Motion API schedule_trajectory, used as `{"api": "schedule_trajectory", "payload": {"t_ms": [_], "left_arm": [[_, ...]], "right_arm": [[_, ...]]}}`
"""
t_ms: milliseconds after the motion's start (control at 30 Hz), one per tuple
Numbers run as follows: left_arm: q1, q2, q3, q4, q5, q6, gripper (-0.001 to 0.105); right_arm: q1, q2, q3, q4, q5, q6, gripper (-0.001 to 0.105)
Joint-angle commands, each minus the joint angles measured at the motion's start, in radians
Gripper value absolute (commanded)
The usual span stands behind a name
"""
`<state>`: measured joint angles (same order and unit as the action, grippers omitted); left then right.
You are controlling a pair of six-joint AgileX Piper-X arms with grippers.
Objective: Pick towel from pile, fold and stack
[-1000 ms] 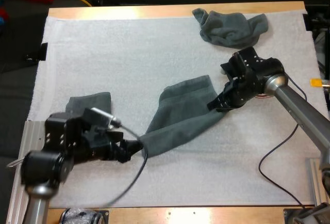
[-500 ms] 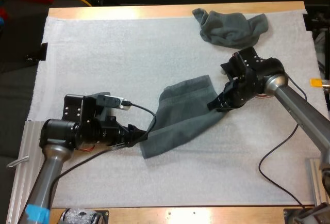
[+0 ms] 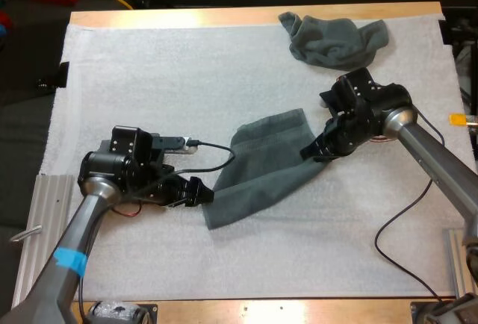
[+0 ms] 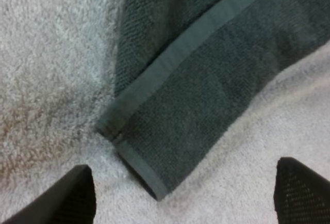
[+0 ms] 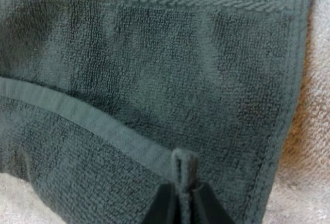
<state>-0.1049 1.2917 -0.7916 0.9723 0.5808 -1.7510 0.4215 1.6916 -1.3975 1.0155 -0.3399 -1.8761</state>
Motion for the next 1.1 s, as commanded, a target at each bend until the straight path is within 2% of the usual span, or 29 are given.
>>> {"api": "schedule_trajectory", "payload": {"t_ms": [0, 767, 867, 1067], "left_arm": [[-0.004, 0.010, -0.003, -0.012, -0.008, 0.006, 0.069], [-0.004, 0.197, -0.003, -0.088, -0.004, 0.006, 0.069], [-0.004, 0.223, -0.003, -0.109, 0.008, 0.006, 0.069], [-0.004, 0.258, -0.003, -0.141, 0.084, 0.006, 0.069]], "right_arm": [[0.002, -0.009, 0.001, 0.016, 0.003, -0.008, 0.001], [0.002, -0.009, 0.001, 0.016, 0.003, -0.006, 0.001], [0.002, -0.009, 0.001, 0.016, 0.003, -0.006, 0.001], [0.002, -0.009, 0.001, 0.014, 0.003, -0.006, 0.001]]}}
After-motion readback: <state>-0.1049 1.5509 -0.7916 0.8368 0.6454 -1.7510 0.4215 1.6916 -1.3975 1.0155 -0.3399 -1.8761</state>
